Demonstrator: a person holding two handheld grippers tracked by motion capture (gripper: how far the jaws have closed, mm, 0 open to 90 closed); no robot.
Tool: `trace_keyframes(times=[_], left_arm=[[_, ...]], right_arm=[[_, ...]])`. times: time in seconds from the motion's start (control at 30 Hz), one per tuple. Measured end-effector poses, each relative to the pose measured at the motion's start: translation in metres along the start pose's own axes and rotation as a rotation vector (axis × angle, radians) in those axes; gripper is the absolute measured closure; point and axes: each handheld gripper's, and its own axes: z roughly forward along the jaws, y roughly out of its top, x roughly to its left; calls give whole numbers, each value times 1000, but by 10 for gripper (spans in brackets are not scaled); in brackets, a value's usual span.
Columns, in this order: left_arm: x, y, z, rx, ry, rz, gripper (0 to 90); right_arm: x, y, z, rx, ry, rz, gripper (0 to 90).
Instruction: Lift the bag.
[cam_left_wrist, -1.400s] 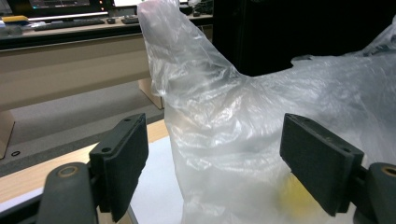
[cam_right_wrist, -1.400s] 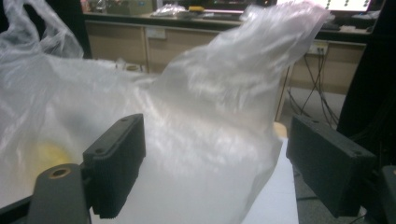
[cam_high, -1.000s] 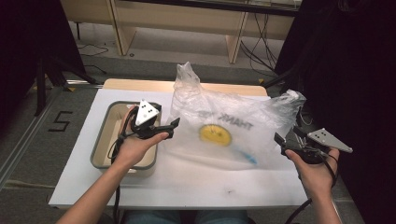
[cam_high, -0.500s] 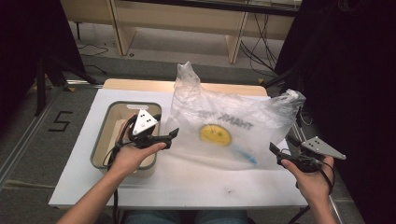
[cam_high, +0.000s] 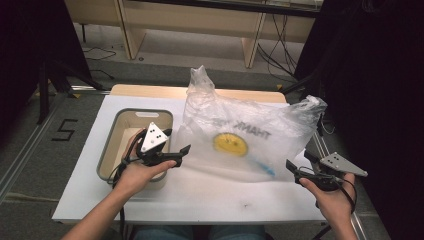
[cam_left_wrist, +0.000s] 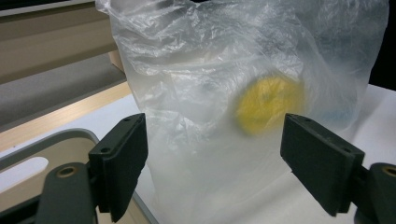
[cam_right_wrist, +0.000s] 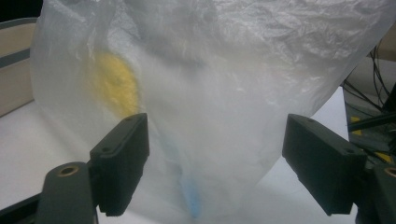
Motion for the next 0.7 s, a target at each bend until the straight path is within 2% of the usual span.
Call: trace_keyframes(times=[0.57, 0.7], left_arm=[[-10, -17, -1, 44, -48, 24, 229], [-13, -21, -1, 53, -59, 29, 229]], right_arm=[[10, -18, 0, 45, 67, -15, 248], [11, -21, 0, 53, 77, -5, 250]])
